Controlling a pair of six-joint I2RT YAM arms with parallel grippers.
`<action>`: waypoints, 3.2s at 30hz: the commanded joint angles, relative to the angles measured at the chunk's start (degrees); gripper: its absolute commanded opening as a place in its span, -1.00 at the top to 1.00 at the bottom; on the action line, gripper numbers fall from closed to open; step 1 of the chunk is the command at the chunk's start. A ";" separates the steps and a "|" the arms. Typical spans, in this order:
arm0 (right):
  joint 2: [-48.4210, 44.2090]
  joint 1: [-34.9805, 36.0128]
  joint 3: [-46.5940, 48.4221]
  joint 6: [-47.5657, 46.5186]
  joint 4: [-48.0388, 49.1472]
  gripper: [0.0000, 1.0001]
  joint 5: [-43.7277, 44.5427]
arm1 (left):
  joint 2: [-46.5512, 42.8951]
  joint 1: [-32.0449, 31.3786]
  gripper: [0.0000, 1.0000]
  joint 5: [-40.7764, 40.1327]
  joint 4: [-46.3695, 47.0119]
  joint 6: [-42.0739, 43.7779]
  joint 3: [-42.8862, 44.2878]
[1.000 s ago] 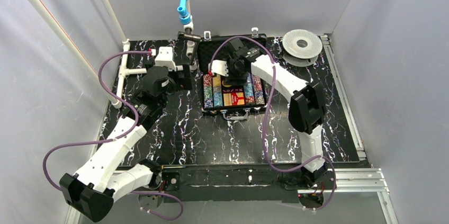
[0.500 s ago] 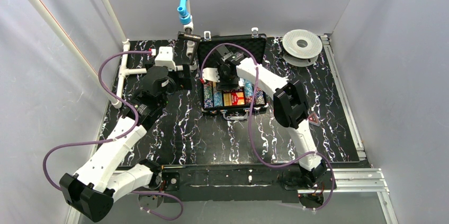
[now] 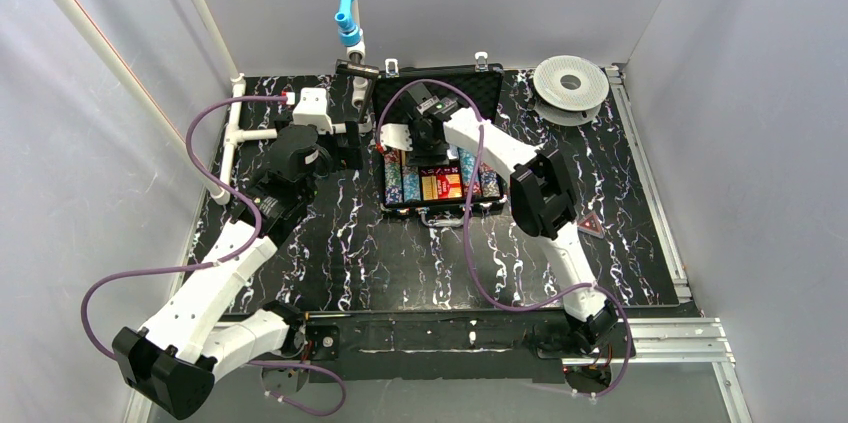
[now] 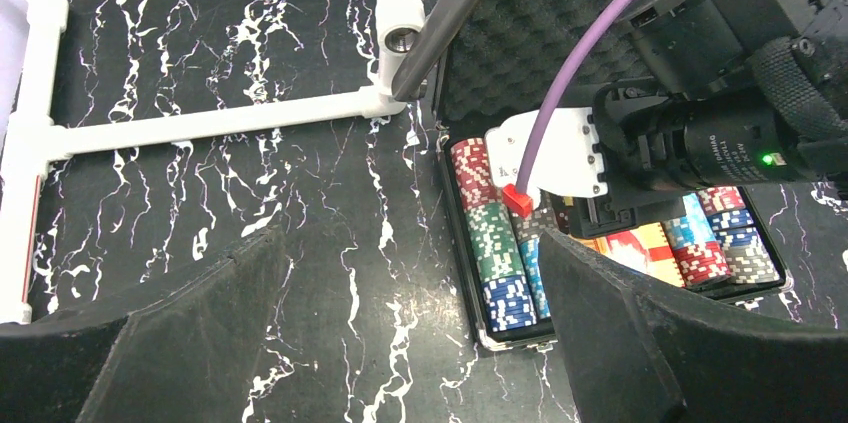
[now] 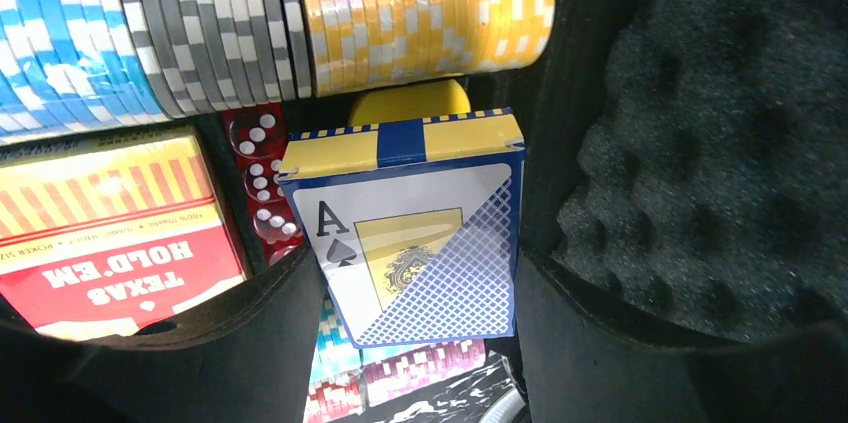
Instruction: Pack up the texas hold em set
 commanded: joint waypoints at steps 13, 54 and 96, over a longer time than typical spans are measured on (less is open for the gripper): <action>2.18 -0.65 3.34 -0.53 1.83 0.97 -0.80 | -0.31 0.24 -0.99 0.23 0.48 0.67 -0.01; -1.47 -1.65 0.49 1.72 0.53 -0.49 -5.72 | 0.35 0.24 -0.99 0.32 0.40 0.67 0.10; -4.98 -0.29 -3.84 24.90 19.05 -0.94 3.14 | 1.18 0.24 -0.99 1.13 0.13 0.32 0.38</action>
